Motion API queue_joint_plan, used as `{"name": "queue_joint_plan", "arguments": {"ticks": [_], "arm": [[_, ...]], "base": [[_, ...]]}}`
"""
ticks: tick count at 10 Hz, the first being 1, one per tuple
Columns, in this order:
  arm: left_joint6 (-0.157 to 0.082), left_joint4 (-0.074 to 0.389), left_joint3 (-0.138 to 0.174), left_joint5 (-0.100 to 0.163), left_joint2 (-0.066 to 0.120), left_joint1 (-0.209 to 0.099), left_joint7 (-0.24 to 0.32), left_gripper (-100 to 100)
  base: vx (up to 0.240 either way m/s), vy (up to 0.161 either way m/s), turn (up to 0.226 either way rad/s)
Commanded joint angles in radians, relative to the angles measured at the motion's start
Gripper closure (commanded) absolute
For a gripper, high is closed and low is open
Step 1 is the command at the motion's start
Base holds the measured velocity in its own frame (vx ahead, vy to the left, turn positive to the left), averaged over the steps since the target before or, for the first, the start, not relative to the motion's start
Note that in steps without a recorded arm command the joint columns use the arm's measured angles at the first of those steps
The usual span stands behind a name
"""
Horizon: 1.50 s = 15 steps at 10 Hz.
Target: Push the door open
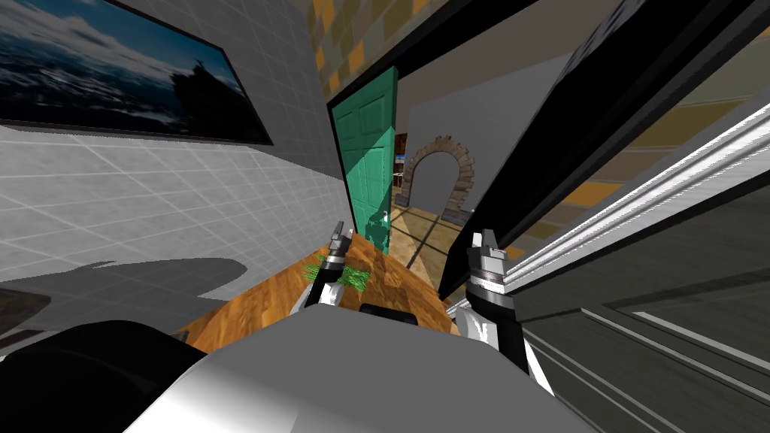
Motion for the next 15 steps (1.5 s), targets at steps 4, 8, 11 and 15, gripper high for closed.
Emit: {"name": "queue_joint_plan", "arguments": {"ticks": [4,8,11,15], "arm": [[-0.043,0.118,-0.024,0.002,0.034,-0.041,0.024,-100],[-0.083,0.225,-0.047,0.004,0.065,-0.076,0.045,-100],[-0.114,0.309,-0.066,0.005,0.088,-0.103,0.062,-100],[-0.157,0.423,-0.091,0.007,0.119,-0.141,0.085,-100]], "base": [[0.097,0.017,-0.044],[0.1,0.017,-0.046],[0.098,0.025,-0.051],[0.1,0.018,-0.045]]}}
